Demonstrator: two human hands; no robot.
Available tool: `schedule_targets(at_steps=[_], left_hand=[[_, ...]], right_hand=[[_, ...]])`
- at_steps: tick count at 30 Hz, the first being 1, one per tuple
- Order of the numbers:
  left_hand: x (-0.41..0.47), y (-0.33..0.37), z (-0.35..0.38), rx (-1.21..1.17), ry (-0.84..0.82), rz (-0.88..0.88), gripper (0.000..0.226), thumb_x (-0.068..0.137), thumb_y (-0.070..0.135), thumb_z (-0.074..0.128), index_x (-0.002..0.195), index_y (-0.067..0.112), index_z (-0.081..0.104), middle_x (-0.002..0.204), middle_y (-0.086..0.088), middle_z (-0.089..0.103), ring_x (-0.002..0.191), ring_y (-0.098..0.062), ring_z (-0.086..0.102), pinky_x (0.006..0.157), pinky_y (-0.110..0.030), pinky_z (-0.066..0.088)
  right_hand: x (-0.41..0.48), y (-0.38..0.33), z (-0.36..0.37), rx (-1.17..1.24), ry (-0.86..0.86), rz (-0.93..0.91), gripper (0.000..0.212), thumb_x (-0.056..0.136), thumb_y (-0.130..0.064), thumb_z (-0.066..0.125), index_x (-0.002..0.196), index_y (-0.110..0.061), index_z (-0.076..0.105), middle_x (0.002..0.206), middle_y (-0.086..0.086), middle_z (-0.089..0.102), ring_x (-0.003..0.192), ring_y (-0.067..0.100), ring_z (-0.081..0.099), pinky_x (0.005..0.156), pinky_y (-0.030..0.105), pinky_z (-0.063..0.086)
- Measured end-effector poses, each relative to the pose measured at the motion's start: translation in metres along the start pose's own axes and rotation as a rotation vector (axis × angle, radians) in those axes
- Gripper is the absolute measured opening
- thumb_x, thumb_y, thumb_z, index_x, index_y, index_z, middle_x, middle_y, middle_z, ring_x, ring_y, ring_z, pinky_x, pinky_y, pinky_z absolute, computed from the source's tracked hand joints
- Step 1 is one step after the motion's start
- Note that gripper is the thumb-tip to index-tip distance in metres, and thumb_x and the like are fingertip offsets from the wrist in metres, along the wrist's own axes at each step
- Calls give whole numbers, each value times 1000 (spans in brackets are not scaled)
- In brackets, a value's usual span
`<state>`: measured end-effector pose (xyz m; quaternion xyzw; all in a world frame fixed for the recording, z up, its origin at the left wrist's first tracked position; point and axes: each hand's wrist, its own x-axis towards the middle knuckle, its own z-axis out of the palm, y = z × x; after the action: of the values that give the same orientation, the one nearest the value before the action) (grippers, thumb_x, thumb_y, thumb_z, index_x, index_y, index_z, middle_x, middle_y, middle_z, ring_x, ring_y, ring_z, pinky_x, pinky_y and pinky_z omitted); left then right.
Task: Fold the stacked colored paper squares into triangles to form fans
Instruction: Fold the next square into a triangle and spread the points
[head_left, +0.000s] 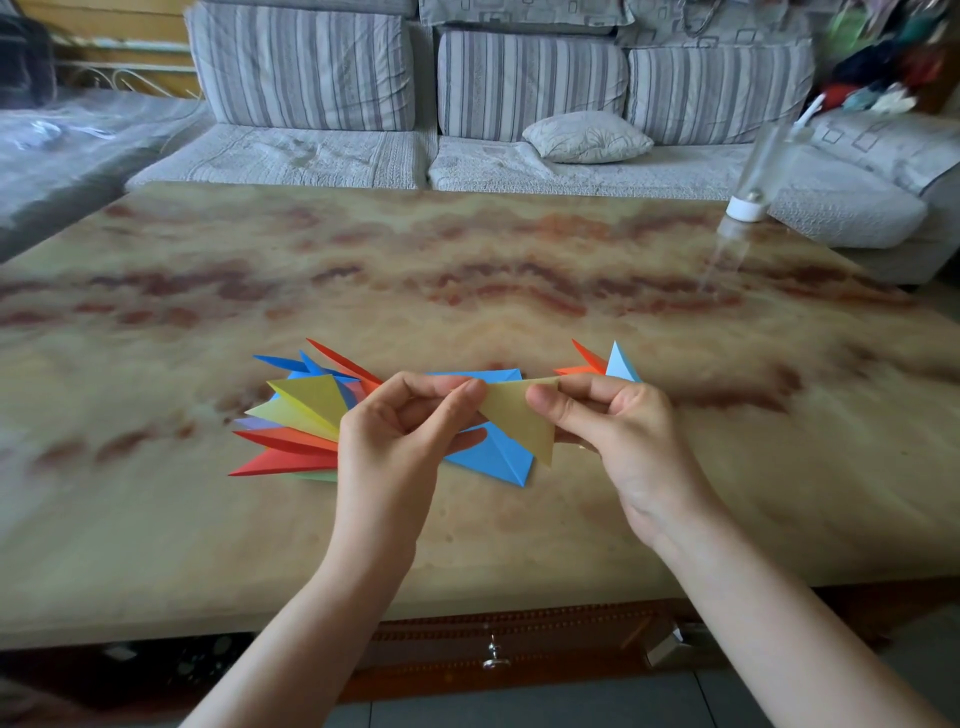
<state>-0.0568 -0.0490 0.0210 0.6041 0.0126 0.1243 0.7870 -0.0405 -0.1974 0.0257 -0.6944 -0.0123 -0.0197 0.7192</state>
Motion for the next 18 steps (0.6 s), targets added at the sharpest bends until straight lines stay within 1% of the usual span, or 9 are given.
schedule_targets(at_steps=[2,5,8,10,14,16,18], left_hand=[[0,0,0,-2,7,-3,5,80,8,68,75,8,66,65,3,71,61,-7,68,60,-20,55],[1,0,0,-8,11,-17,5,80,8,68,77,6,65,63,4,71,61,-6,68,60,-20,56],[2,-1,-1,-15,23,-32,5,80,8,68,76,6,65,63,3,71,61,-6,67,61,-20,56],[2,-1,-1,-19,27,-32,5,80,8,68,77,5,66,62,3,70,60,-6,67,62,-20,57],[0,-1,-1,-15,27,-25,5,81,7,68,79,3,67,61,4,69,59,-6,66,63,-20,56],[0,-2,-1,-20,30,-27,5,81,7,68,79,3,67,61,3,68,59,-6,65,63,-20,56],[1,-3,-1,-22,31,-35,5,80,7,68,79,3,67,62,3,68,59,-6,65,63,-21,57]], right_hand=[[0,0,0,1,1,-2,25,61,-31,74,77,-12,75,75,5,73,69,14,64,75,26,54],[1,1,-1,4,-7,-3,24,61,-31,74,76,-12,75,73,4,72,69,13,64,74,26,55],[1,1,-2,38,-37,12,27,63,-31,73,81,-10,76,77,5,73,74,15,65,77,28,55],[1,1,-2,60,-46,14,28,67,-29,70,84,-9,75,80,6,73,74,15,66,74,25,56],[2,1,-2,81,-40,4,19,71,-25,69,79,-10,76,76,6,72,71,13,65,68,22,53],[2,0,-2,87,-38,3,12,75,-20,68,76,-10,76,74,5,71,70,12,65,67,21,53],[3,1,-2,82,-40,7,10,81,-14,66,77,-9,75,74,4,71,69,12,65,66,21,53]])
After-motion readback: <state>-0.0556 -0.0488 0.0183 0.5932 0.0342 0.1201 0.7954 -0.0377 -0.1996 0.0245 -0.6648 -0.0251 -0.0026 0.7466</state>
